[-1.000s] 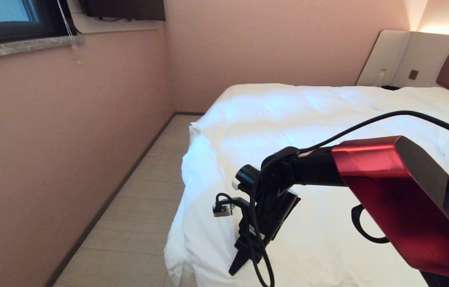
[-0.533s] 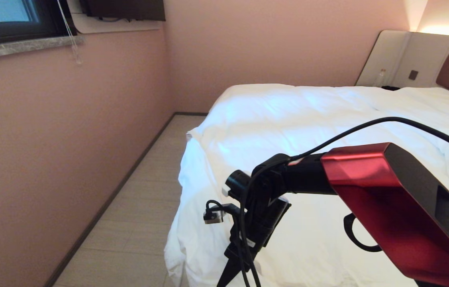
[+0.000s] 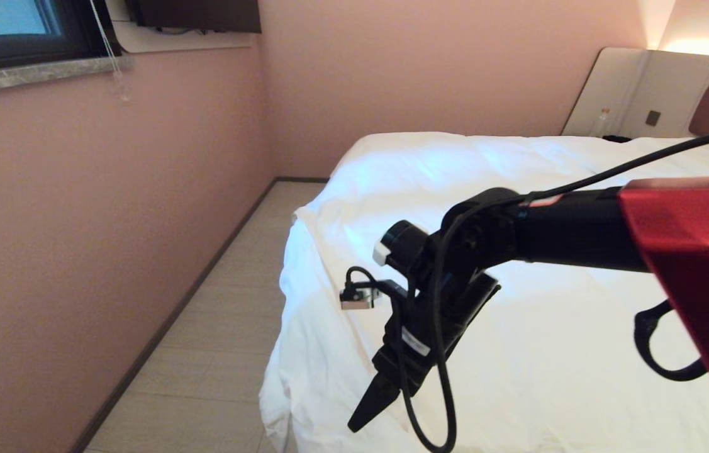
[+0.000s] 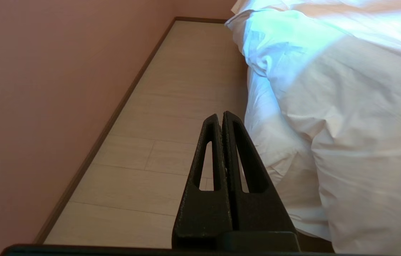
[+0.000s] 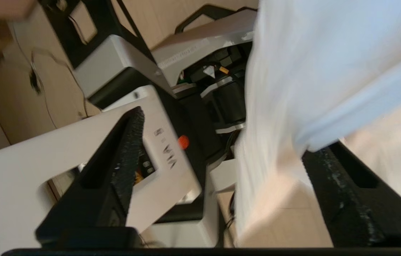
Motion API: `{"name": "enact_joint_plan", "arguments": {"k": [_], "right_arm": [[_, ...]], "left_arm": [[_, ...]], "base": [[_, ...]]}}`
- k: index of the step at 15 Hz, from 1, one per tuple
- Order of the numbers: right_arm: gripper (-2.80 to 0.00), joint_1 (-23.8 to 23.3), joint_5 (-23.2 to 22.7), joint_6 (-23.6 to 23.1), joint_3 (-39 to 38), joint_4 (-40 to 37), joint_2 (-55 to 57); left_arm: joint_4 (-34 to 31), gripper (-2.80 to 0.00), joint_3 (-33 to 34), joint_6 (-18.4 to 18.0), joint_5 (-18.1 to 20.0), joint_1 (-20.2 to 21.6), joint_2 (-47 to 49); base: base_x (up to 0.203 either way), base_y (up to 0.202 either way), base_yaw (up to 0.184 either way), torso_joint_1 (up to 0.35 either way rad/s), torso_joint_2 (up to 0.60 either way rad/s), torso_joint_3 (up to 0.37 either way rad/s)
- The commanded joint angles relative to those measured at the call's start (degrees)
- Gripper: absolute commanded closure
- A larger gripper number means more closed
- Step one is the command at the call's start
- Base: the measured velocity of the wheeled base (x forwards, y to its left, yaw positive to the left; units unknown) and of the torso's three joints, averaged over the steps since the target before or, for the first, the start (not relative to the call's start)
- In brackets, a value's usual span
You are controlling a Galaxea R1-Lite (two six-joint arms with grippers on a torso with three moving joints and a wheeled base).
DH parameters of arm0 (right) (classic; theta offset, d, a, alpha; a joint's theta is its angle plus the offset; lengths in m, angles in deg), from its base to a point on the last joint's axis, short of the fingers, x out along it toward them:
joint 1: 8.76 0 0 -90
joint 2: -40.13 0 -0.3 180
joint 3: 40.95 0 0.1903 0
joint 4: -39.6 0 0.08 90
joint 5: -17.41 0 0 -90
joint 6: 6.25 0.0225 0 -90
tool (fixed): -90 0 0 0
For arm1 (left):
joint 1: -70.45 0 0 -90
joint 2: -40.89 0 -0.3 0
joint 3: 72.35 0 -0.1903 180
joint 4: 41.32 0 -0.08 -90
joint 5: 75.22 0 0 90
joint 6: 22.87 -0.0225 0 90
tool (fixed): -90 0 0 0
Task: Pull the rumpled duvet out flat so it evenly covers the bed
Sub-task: Flatten the corners of the folded blanket
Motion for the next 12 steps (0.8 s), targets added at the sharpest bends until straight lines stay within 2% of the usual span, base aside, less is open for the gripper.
{"name": "enact_joint_plan", "arguments": {"k": [1, 4, 8, 12], "right_arm": [[-2.80, -0.70, 1.29, 2.75, -0.05, -5.08, -6.53], [-2.80, -2.80, 2.45, 5.34, -1.97, -8.61, -11.65], [-2.80, -6.11, 2.46, 5.86, -5.02, -8.65, -18.06], [-2.80, -14.71, 2.49, 5.96, -6.63, -8.49, -17.36]], "left_arm": [[0.02, 0.00, 0.00, 0.03, -0.02, 0.00, 0.00], [0.02, 0.00, 0.00, 0.03, -0.02, 0.00, 0.00], [0.02, 0.00, 0.00, 0.03, -0.02, 0.00, 0.00], [0.02, 0.00, 0.00, 0.03, -0.02, -0.08, 0.00]], "base": [[0.000, 0.000, 0.000, 0.000, 0.00, 0.000], [0.000, 0.000, 0.000, 0.000, 0.00, 0.000], [0.000, 0.000, 0.000, 0.000, 0.00, 0.000], [0.000, 0.000, 0.000, 0.000, 0.00, 0.000]]}}
